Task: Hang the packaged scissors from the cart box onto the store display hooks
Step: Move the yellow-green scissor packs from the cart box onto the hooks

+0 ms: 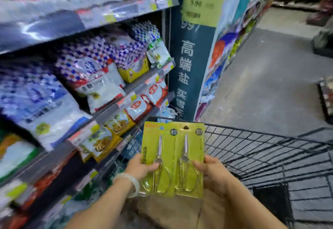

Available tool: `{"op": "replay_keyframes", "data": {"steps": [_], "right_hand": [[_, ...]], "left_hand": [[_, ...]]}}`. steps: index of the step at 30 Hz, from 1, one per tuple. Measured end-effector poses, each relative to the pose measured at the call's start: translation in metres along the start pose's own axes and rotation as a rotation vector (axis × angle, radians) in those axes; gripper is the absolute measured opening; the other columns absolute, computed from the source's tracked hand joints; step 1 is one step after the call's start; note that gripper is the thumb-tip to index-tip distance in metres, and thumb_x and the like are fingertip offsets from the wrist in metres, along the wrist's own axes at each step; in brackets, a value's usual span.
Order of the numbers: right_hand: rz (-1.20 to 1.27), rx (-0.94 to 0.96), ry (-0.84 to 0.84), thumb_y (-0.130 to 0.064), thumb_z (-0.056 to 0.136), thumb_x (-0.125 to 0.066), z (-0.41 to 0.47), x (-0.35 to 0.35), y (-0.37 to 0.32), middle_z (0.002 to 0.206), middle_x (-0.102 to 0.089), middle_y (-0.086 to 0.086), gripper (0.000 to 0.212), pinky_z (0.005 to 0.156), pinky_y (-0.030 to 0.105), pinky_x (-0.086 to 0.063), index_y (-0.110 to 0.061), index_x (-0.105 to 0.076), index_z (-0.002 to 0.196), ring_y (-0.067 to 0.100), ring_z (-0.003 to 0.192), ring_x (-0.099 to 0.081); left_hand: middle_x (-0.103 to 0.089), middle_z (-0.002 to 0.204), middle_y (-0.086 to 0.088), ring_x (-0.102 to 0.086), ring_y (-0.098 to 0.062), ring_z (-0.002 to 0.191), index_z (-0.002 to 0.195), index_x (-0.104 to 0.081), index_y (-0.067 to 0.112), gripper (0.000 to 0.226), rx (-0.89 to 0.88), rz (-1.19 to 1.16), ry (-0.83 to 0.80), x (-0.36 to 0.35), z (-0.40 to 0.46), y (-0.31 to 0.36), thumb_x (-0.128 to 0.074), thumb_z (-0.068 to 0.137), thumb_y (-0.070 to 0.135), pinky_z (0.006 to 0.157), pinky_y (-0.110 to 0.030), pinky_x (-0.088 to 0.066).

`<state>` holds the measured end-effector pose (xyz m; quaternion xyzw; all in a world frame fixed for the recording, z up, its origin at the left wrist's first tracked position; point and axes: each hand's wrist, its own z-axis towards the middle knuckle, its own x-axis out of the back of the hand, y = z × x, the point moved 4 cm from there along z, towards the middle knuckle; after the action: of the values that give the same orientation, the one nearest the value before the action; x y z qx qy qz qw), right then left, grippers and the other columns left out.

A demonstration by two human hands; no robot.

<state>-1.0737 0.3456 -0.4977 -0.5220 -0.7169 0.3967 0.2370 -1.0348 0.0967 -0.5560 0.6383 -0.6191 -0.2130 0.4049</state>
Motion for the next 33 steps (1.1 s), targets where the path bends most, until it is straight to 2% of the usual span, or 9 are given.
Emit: {"op": "replay_keyframes", "data": {"steps": [2,5,14,18,21,24,27,31,33], "right_hand": [[0.018,0.031,-0.081,-0.018,0.073,-0.074,-0.007,-0.018,-0.009,0.112,-0.069,0.018,0.034,0.098,0.059,-0.044,-0.013,-0.070,0.106,0.040,0.111,-0.061],[-0.003,0.090,-0.162,-0.002,0.084,-0.063,-0.031,-0.061,-0.024,0.114,-0.065,0.027,0.027,0.097,0.062,-0.044,-0.003,-0.066,0.111,0.046,0.110,-0.059],[-0.477,0.251,-0.482,-0.018,0.090,-0.059,-0.110,-0.259,-0.022,0.099,-0.071,0.008,0.019,0.081,0.044,-0.050,-0.014,-0.064,0.108,0.029,0.092,-0.064],[-0.536,0.275,-0.707,-0.014,0.093,-0.056,-0.178,-0.361,0.012,0.089,-0.067,0.000,0.016,0.054,0.028,-0.035,-0.019,-0.063,0.106,0.017,0.077,-0.059],[-0.570,0.299,-0.844,-0.003,0.091,-0.055,-0.235,-0.431,0.055,0.074,-0.069,0.000,0.015,0.048,0.022,-0.044,-0.013,-0.065,0.097,0.009,0.060,-0.063],[-0.614,0.277,-0.948,-0.002,0.088,-0.059,-0.301,-0.497,0.110,0.089,-0.074,0.012,0.016,0.077,0.041,-0.057,-0.002,-0.067,0.102,0.026,0.083,-0.069],[-0.629,0.240,-1.067,-0.001,0.087,-0.059,-0.375,-0.563,0.174,0.096,-0.072,0.018,0.019,0.090,0.055,-0.051,0.001,-0.066,0.104,0.033,0.090,-0.067],[-0.629,0.161,-1.164,0.002,0.088,-0.056,-0.473,-0.632,0.250,0.075,-0.068,0.013,0.011,0.049,0.025,-0.054,0.004,-0.063,0.096,0.019,0.058,-0.064],[-0.652,0.142,-1.217,0.001,0.089,-0.056,-0.514,-0.657,0.277,0.069,-0.067,0.009,0.010,0.042,0.020,-0.049,0.002,-0.063,0.096,0.014,0.051,-0.063]], "left_hand": [[-0.057,0.134,-0.004,-0.056,-0.025,0.120,0.130,-0.053,0.015,0.108,-0.041,-0.072,0.079,0.019,-0.050,0.014,-0.083,0.034,0.057,0.103,-0.046,-0.045],[-0.062,0.121,0.006,-0.056,-0.015,0.110,0.111,-0.058,0.023,0.046,-0.097,-0.178,0.208,0.049,-0.131,0.025,-0.082,0.071,0.024,0.100,-0.033,-0.043],[-0.038,0.149,-0.002,-0.041,-0.027,0.134,0.147,-0.030,0.014,0.097,-0.114,-0.469,0.678,0.175,-0.312,-0.085,-0.083,0.067,0.030,0.112,-0.046,-0.035],[-0.052,0.129,0.003,-0.052,-0.016,0.117,0.125,-0.047,0.013,0.057,-0.108,-0.569,0.828,0.217,-0.417,-0.146,-0.077,0.077,0.016,0.104,-0.035,-0.042],[-0.063,0.104,0.000,-0.062,-0.011,0.085,0.099,-0.054,0.015,0.027,-0.108,-0.620,0.947,0.239,-0.498,-0.200,-0.072,0.081,0.005,0.079,-0.022,-0.052],[-0.057,0.079,0.008,-0.057,-0.002,0.061,0.084,-0.056,0.017,0.021,-0.089,-0.668,1.076,0.259,-0.580,-0.264,-0.069,0.082,0.001,0.052,-0.006,-0.046],[-0.070,0.082,-0.011,-0.065,-0.022,0.072,0.093,-0.068,0.000,0.021,-0.007,-0.678,1.212,0.280,-0.668,-0.336,-0.076,0.074,0.000,0.071,-0.034,-0.058],[-0.068,0.073,-0.004,-0.065,-0.004,0.053,0.086,-0.064,0.006,0.019,0.021,-0.737,1.343,0.299,-0.771,-0.418,-0.074,0.074,-0.006,0.056,-0.020,-0.056],[-0.068,0.075,-0.004,-0.065,-0.011,0.062,0.089,-0.064,0.008,0.022,0.056,-0.757,1.404,0.304,-0.815,-0.446,-0.074,0.074,-0.006,0.058,-0.020,-0.055]]}}
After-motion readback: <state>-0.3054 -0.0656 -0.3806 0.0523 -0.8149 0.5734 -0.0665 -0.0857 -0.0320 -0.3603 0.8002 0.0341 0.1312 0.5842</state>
